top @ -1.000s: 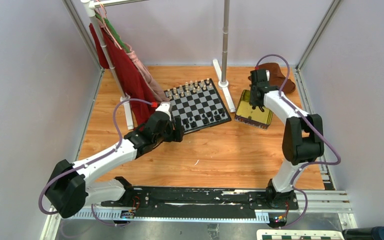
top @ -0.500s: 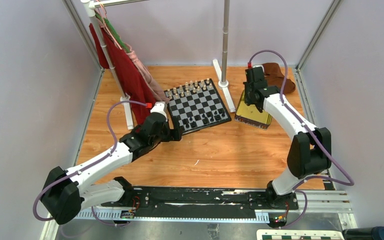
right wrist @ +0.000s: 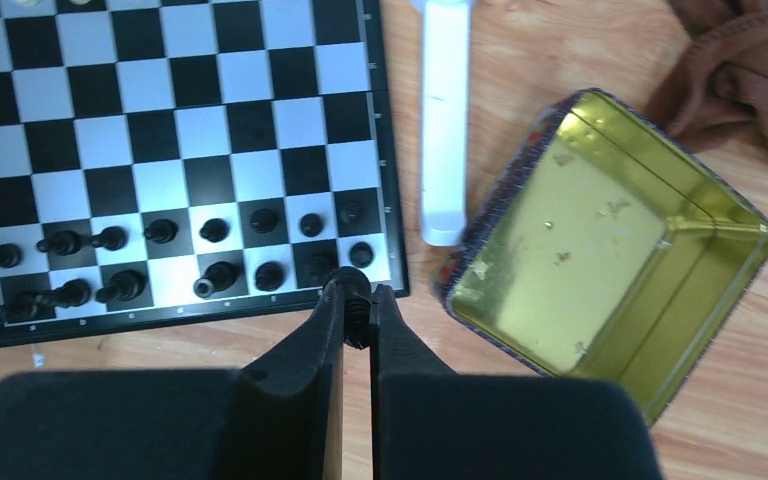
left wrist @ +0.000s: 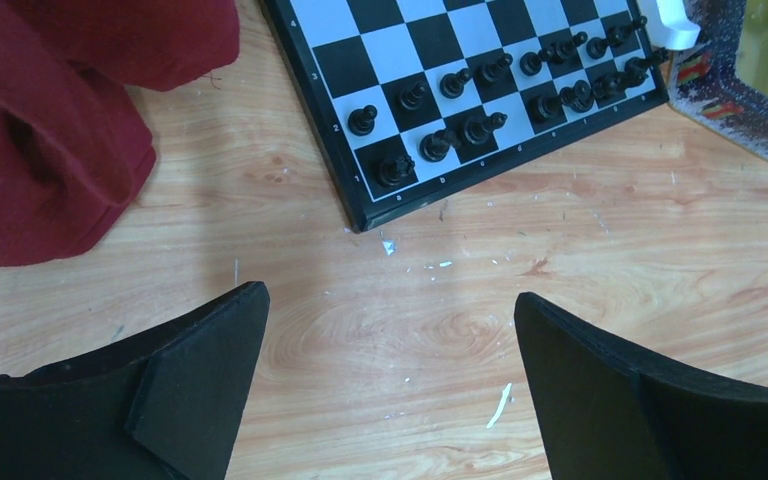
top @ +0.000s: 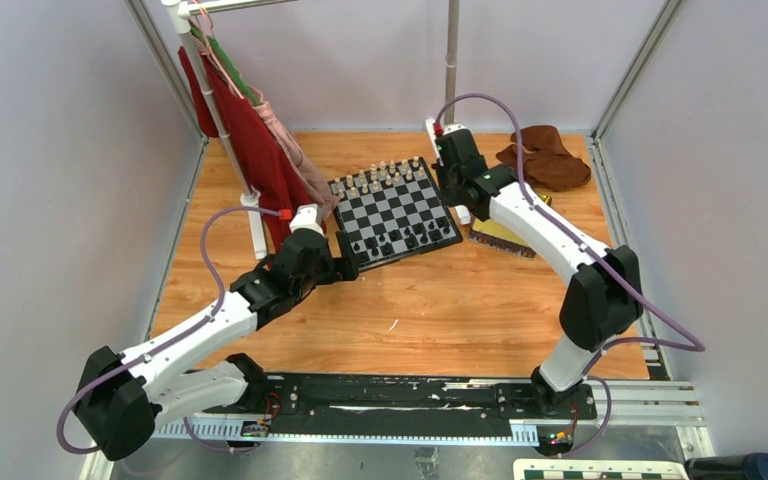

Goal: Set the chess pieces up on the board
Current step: Place the chess piece on the chessboard.

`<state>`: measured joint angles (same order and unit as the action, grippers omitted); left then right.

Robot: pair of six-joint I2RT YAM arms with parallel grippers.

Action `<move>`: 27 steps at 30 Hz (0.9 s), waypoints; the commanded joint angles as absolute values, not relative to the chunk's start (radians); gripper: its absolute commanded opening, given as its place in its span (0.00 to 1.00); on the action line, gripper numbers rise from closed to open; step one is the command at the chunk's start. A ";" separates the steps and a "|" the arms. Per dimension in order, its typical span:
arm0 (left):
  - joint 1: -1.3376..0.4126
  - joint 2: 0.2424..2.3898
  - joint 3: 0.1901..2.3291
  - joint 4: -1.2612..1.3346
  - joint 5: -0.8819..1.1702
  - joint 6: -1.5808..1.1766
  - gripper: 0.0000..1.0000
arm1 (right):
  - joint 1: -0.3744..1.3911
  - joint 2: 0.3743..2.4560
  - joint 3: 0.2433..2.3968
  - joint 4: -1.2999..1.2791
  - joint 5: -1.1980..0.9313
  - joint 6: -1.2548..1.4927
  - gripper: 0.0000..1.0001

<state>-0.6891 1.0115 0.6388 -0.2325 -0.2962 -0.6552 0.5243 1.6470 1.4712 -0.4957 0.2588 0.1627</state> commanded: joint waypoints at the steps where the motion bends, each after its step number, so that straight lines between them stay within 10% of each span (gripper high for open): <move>1: -0.684 0.967 0.617 -0.261 -0.345 -0.678 1.00 | 0.590 1.707 1.532 -0.550 0.256 0.146 0.00; 27: -0.684 0.812 0.588 -0.368 -0.393 -0.687 1.00 | 0.788 1.931 1.648 -0.564 0.255 0.148 0.00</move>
<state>-0.6891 0.8276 0.6071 -0.3485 -0.3687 -0.6811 0.7662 1.9015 1.6188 -0.5404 0.2539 0.1562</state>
